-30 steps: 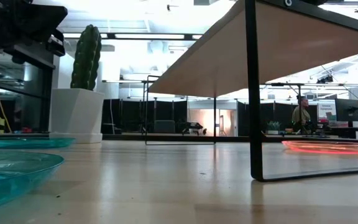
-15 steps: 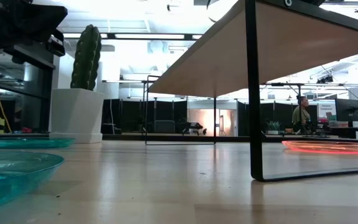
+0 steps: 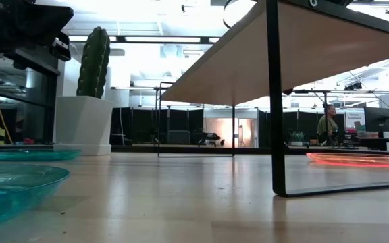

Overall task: Place and stack plates onto a shelf
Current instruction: Put the top orange plate on the shelf, then put the top blue plate on the shelf

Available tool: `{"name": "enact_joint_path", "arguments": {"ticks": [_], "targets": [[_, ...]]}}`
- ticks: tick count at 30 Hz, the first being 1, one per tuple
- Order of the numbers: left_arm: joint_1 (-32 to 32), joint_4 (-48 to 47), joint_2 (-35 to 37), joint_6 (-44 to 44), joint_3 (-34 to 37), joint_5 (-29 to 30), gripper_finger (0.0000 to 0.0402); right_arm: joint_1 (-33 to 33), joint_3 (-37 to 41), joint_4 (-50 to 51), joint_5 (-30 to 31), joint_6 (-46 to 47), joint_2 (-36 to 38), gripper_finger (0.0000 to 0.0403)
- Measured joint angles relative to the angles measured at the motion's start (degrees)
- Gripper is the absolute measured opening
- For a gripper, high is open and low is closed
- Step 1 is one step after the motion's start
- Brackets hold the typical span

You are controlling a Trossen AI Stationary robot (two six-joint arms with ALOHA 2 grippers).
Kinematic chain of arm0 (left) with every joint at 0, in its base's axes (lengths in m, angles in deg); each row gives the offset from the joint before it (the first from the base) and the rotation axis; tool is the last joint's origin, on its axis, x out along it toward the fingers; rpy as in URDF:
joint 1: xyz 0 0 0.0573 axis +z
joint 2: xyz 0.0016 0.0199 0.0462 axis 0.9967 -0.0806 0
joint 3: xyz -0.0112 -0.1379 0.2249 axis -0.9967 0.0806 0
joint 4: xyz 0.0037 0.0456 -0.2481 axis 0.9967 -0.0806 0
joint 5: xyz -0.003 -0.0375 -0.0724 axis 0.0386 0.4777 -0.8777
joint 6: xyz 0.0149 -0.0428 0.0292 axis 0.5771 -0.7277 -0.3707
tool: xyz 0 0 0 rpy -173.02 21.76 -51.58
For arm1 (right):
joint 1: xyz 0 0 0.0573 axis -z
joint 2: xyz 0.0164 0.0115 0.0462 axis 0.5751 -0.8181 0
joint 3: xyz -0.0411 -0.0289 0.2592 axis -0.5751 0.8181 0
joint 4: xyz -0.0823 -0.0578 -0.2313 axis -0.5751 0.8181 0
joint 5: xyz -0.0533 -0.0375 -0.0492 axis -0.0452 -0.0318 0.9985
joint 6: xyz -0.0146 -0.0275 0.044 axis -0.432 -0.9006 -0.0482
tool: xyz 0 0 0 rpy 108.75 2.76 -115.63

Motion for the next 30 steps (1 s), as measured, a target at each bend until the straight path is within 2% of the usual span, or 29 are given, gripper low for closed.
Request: {"name": "enact_joint_path", "arguments": {"ticks": [16, 30], "targets": [[0.0, -0.01, 0.0, -0.02, -0.01, 0.01, 0.0, 1.58, 0.0, 6.04, -1.69, -5.64, 3.07, 0.0], [0.0, 0.0, 0.0, 0.0, 0.01, 0.0, 0.0, 2.23, 0.0, 3.0, -1.2, -6.48, 4.42, 0.0]]}}
